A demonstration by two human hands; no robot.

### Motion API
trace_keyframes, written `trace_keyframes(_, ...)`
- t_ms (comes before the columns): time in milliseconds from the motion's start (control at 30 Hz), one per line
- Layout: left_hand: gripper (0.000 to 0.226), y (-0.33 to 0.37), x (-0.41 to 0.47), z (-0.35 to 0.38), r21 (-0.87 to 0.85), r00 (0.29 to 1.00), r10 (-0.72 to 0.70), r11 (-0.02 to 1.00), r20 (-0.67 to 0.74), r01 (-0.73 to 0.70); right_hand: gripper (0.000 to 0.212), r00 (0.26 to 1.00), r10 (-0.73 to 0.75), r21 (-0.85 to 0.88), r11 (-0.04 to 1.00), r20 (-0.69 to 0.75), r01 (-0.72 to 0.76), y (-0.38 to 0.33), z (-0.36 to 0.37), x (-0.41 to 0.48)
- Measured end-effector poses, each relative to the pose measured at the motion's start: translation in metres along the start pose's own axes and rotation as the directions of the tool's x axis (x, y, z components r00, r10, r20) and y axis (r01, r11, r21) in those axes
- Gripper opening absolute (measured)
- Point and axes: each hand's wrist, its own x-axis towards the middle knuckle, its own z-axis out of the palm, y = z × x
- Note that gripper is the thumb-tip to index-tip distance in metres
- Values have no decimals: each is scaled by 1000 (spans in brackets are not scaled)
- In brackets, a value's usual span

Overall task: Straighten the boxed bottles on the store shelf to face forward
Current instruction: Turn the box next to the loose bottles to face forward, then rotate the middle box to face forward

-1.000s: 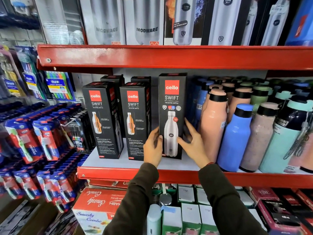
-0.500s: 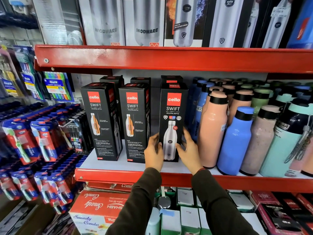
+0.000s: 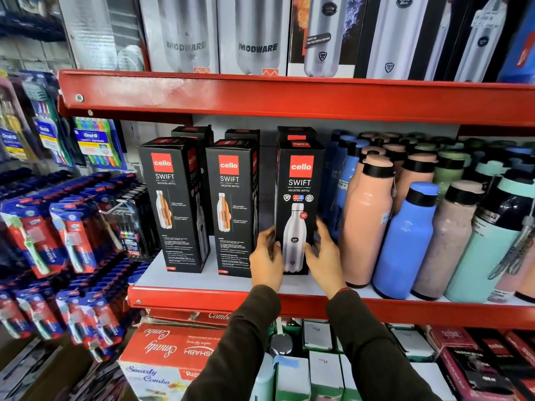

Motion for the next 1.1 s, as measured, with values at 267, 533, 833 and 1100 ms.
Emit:
trace_keyframes(267,46,4,-12,-9,33,996,80,996,31,-81,37,941,-3,22,1000,-337,12,-9,8,-14)
trace_keyframes(533,35,22,-15,-52,88,921,380,924,-89,-372,24,914,-96,98,985,-393,145,-39,37,-35)
trace_keyframes(833,62,8,16,-95,105,943,229,972,-242,-209,43,991,-88,-10,996,-100,88,-52,96,-29)
trace_keyframes(1100,40,-10,38,-116,112,997,-31,993,-70,38,41,998,56,-48,997,-4,-56,-52,115,-26)
